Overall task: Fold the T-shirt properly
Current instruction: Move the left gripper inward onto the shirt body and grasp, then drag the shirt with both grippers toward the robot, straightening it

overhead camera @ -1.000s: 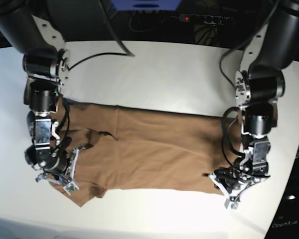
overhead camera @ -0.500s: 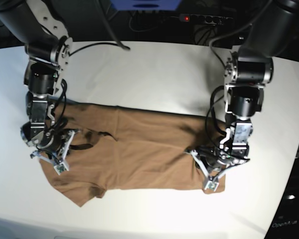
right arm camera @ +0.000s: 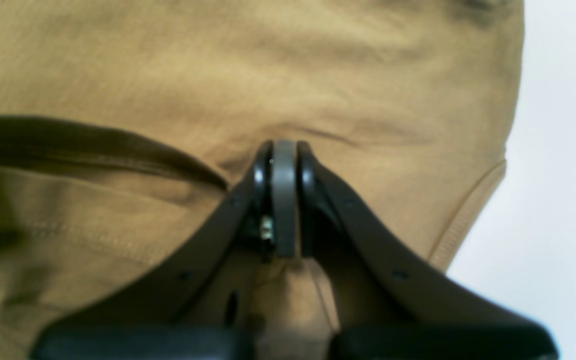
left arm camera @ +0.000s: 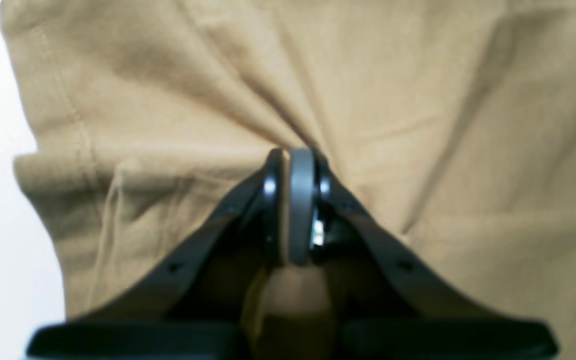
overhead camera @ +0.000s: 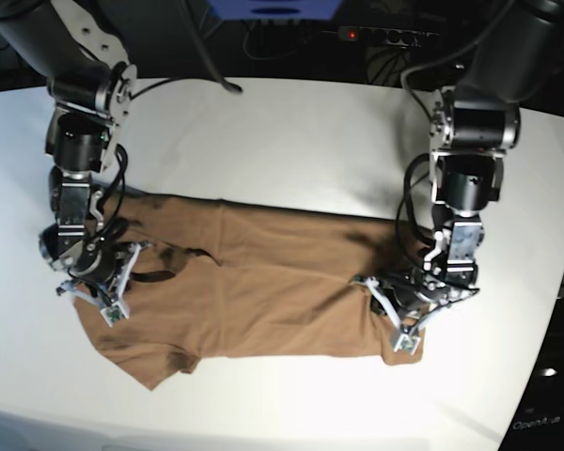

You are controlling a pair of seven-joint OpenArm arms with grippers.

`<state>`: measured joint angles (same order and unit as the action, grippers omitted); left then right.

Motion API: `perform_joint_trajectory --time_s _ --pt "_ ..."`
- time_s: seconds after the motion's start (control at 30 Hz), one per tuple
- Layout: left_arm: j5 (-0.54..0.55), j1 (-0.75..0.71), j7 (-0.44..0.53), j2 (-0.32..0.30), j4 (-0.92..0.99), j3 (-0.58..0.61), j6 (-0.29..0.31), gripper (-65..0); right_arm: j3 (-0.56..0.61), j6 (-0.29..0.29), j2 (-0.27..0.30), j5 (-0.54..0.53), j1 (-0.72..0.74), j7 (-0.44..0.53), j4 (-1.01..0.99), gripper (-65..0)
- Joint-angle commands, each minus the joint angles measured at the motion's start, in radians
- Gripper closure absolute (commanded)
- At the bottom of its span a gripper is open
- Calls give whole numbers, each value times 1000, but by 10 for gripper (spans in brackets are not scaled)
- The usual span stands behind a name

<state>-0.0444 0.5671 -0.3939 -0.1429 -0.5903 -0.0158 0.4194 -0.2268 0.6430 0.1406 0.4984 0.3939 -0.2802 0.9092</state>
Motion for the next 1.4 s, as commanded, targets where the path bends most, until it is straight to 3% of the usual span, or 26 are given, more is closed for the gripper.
perform_joint_trajectory --time_s 0.0,0.37,0.57,1.0,1.37 --pt "-42 -5 -84 -21 7 3 -9 -27 0 8 9 10 1 -21 11 0" --pt "-42 -32 -113 -60 5 3 -4 -27 0 8 9 10 -57 -21 26 0" --pt "-41 -48 -142 -67 3 3 -3 -27 5 8 7 10 -128 -21 139 0" --pt "-42 -289 -337 -67 -483 1 -7 -27 0 10 7 10 -194 -21 166 0" --pt "-41 -318 -343 -87 -509 1 -9 -27 -1 7 3 10 -307 -23 310 0"
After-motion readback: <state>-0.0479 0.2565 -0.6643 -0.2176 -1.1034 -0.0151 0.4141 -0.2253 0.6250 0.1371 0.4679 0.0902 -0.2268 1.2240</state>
